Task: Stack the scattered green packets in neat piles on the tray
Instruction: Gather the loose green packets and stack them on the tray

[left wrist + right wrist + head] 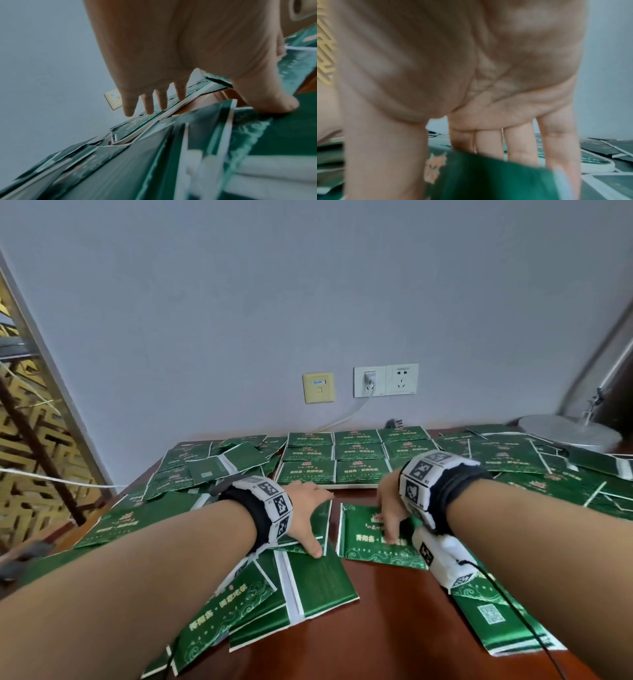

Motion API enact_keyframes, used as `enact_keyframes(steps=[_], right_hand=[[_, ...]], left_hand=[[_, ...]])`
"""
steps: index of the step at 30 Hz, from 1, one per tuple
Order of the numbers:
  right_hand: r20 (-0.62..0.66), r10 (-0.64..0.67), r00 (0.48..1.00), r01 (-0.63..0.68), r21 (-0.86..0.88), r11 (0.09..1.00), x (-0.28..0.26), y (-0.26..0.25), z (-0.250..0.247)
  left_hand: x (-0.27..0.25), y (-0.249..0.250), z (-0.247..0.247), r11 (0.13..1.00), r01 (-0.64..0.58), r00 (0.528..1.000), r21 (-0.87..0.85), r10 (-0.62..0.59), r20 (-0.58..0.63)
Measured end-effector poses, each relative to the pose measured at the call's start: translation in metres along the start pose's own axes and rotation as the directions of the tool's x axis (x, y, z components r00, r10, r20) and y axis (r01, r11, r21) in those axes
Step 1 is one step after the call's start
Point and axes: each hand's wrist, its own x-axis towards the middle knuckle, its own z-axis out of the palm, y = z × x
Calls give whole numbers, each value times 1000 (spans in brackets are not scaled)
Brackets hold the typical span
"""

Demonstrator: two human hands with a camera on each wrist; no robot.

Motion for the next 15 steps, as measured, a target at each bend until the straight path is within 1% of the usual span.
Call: enact_keyframes(steps=[1,3,4,6,8,10,15], right_hand=[[-25,-12,1000,12,-11,1000,3,-1,2],[6,-22,1000,23,-53,998,9,-2,3],[-2,-24,1000,24,-67,997,11,-1,2],[-78,-21,997,18,-39,999,18,1,0],[-103,-37,994,33,-38,999,21,3,2],[-120,-39,992,33,-51,998,26,3,5],[-173,-30,984,21,-51,998,30,1,12]], left_hand=[[4,0,-2,1000,6,1000,1,-6,21],[11,-2,-8,999,27,996,32,-29,79],[14,-3,-11,998,37,994,58,-43,103],[19,-2,-14,994,47,988,101,-61,144],[24,-2,-14,992,50,982,117,-70,173],[26,-3,-13,991,54,981,126,-76,177],[26,-6,-6,995,42,992,90,-53,118]])
